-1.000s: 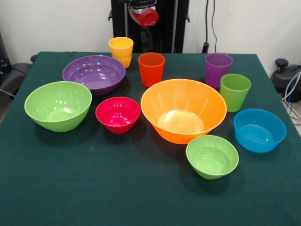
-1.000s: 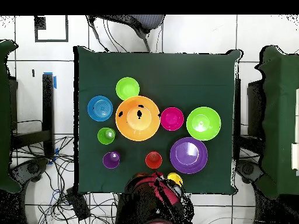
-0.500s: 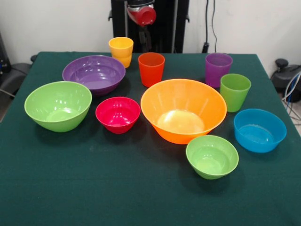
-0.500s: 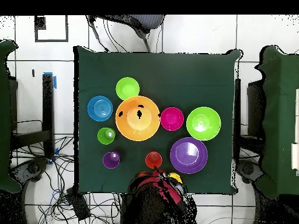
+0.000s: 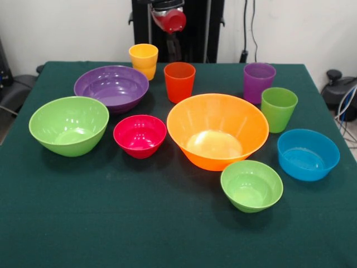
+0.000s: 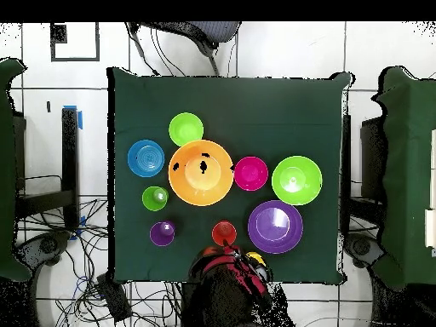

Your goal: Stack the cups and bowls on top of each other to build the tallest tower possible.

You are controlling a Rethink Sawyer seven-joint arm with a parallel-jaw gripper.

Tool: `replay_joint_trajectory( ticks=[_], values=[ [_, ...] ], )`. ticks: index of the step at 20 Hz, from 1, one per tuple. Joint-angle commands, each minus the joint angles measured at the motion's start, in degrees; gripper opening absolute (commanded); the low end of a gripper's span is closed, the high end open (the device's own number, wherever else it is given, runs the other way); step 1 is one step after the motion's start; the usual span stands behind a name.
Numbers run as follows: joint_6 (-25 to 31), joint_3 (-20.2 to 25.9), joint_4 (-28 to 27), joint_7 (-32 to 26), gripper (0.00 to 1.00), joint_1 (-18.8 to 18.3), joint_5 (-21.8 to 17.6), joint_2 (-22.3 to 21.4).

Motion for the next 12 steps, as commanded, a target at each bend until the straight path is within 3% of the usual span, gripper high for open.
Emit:
replay_joint_trajectory(
  ticks=[1, 7, 12],
  values=[
    [5.3, 7.3, -3.0, -4.2, 1.0, -1.2, 1.6, 1.2],
    [7.2, 7.2, -3.6, -3.8, 1.0, -0.7, 1.0, 2.7],
    [9.6, 9.3, -2.9, -4.2, 1.0, -2.5, 0.6, 2.9]
  ],
)
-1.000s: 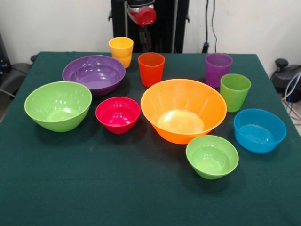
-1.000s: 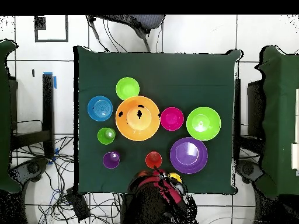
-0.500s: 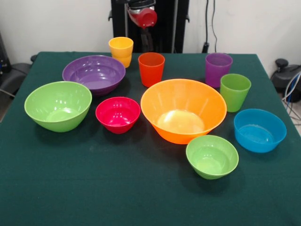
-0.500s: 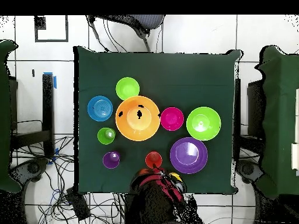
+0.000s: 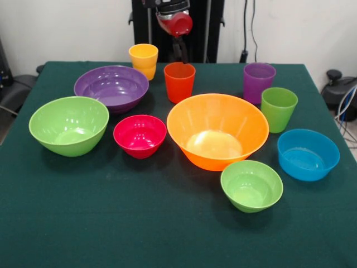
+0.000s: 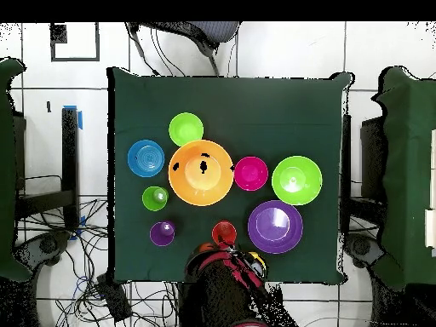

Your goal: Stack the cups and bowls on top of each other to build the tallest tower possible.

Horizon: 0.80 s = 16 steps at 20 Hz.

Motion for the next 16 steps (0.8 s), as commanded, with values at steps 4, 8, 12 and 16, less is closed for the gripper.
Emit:
replay_joint_trajectory(
  ticks=[4, 8, 12, 16],
  values=[
    [9.7, 7.2, -2.7, -4.1, 1.0, -2.4, 0.0, 3.2],
    [10.8, 7.5, -2.8, -3.8, 1.0, -2.6, -0.6, 3.7],
    [11.8, 7.5, -2.8, -3.7, 1.0, -2.7, -1.0, 3.9],
    [11.0, 5.3, -4.1, -3.7, 1.0, -1.1, -1.0, 5.5]
  ],
)
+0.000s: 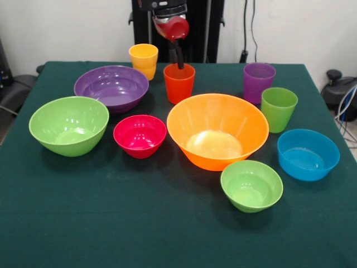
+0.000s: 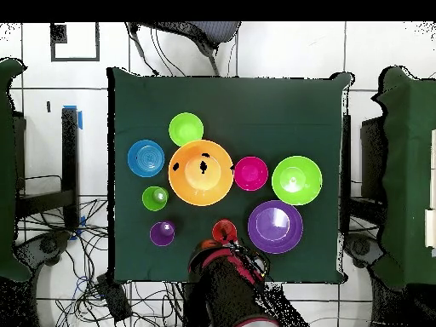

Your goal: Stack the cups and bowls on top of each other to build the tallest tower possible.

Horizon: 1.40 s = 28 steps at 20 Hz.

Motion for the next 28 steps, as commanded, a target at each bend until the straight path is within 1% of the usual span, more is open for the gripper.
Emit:
replay_joint_trajectory(
  ticks=[1, 2, 5, 8, 17, 21, 25, 28],
  values=[
    [6.7, 2.0, -4.6, -3.6, 1.0, 1.9, -1.0, 5.9],
    [5.4, -0.6, -5.8, -3.3, 1.0, 4.0, -0.9, 7.2],
    [5.0, -3.0, -7.1, -3.1, 1.0, 6.1, -0.8, 9.3],
    [5.3, -4.1, -7.8, -3.0, 1.0, 7.3, -0.6, 10.3],
    [5.1, -6.9, -9.9, -2.7, 1.0, 9.5, -0.7, 12.9],
    [4.6, -7.2, -10.2, -2.6, 1.0, 9.5, -0.6, 12.9],
    [5.5, -6.2, -9.9, -3.0, 1.0, 8.6, -0.6, 13.3],
    [5.2, -5.5, -9.5, -2.8, 1.0, 8.0, -0.3, 12.4]
  ],
)
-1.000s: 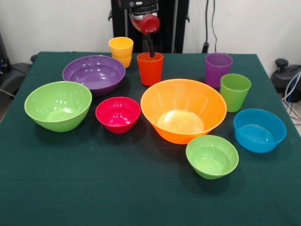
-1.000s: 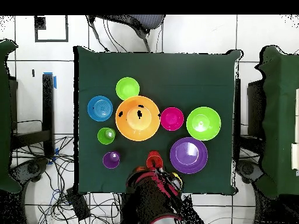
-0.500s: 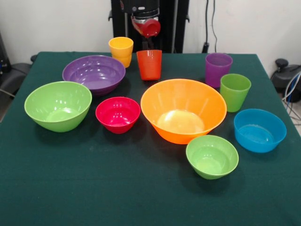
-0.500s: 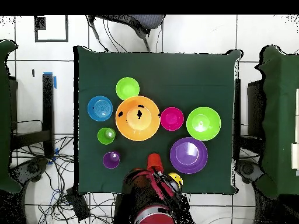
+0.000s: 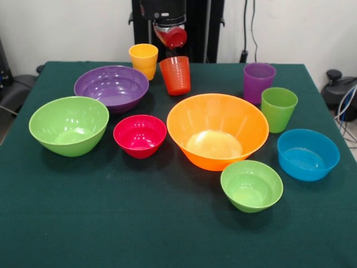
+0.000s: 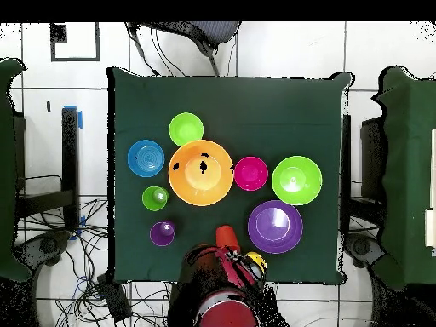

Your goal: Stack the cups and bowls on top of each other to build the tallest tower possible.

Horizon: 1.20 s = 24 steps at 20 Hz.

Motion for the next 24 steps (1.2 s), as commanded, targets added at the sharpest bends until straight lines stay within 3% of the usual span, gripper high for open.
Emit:
replay_joint_trajectory(
  ticks=[1, 5, 14, 18, 24],
  values=[
    [5.0, 3.5, -5.3, -2.8, 1.0, -0.3, -0.2, 1.8],
    [5.3, 6.5, -3.9, -2.6, 1.0, -2.7, 0.6, -0.8],
    [8.8, 22.4, 3.4, -2.5, 1.0, -14.9, 3.5, -8.8],
    [8.2, 24.6, 4.5, -2.9, 1.0, -17.1, 4.0, -9.7],
    [7.0, 23.7, 4.5, -2.4, 1.0, -15.8, 4.6, -10.2]
  ],
)
